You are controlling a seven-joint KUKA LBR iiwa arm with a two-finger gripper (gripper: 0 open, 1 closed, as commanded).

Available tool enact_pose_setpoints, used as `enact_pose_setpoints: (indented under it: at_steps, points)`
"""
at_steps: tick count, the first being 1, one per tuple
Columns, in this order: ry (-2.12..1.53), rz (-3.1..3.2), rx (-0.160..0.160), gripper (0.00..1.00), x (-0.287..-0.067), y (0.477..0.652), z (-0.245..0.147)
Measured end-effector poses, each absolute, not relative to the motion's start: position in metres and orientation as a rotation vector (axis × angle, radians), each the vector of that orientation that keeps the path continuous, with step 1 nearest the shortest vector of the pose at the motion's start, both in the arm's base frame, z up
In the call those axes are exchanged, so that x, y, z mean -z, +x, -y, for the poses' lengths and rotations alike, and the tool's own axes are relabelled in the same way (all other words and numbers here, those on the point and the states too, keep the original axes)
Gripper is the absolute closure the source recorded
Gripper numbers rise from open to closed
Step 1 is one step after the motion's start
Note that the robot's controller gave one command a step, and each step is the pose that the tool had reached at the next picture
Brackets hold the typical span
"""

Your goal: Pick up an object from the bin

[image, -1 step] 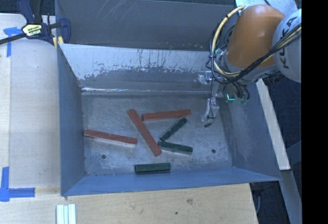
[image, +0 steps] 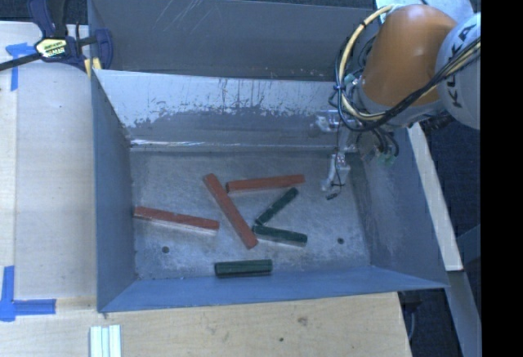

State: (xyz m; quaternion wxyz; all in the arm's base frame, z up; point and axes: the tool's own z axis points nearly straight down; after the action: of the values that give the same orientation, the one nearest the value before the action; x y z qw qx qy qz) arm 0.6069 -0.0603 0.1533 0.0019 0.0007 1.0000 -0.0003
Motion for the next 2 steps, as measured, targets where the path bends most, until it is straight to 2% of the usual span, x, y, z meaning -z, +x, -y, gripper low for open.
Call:
enact_pose_setpoints:
  at_steps: [1, 2]
  points:
    - [-0.364, -3.115, 0.003, 0.0, -0.143, 0.569, 0.022]
    - [-0.57, -3.088, 0.0, 0.0, -0.113, 0.558, 0.002]
